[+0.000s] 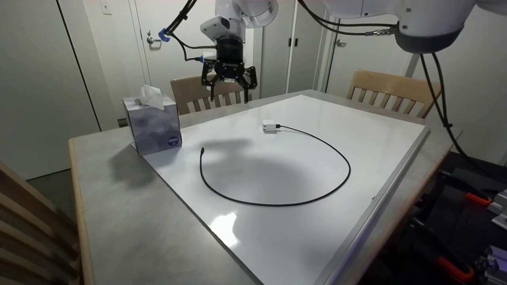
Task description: Straighten the charger cable.
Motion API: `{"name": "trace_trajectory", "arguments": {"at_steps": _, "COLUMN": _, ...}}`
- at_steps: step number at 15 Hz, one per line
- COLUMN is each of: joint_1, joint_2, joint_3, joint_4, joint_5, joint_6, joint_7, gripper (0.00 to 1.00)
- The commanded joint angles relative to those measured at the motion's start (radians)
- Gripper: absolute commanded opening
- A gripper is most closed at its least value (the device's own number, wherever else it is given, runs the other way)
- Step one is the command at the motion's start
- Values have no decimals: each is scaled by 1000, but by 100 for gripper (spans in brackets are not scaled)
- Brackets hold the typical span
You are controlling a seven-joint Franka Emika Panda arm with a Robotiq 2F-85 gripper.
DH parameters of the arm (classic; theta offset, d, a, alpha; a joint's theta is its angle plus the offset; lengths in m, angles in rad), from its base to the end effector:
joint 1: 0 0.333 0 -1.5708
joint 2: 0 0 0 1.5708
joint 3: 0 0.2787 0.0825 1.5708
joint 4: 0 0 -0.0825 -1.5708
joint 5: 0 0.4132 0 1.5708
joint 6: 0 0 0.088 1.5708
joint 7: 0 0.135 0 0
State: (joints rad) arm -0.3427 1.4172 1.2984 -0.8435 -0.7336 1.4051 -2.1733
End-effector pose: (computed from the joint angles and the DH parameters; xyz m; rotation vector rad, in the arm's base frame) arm 0.7067 0.1874 0.2054 -0.6168 -2.4993 -0.3185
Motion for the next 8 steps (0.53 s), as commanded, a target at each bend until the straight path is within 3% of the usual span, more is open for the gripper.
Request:
{"name": "trace_trajectory", "arguments": {"at_steps": 1, "joint_1": 33, "joint_2": -7, "joint_3": -24, "joint_4": 44, "joint_5": 23, "joint_6": -51, "joint_7": 181, "gripper": 100}}
{"name": "trace_trajectory", "arguments": {"at_steps": 8, "joint_1": 47, "joint_2": -4, "joint_3": -48, "joint_4": 52, "joint_5": 6, "joint_6": -38, "joint_7": 590, "gripper": 100}}
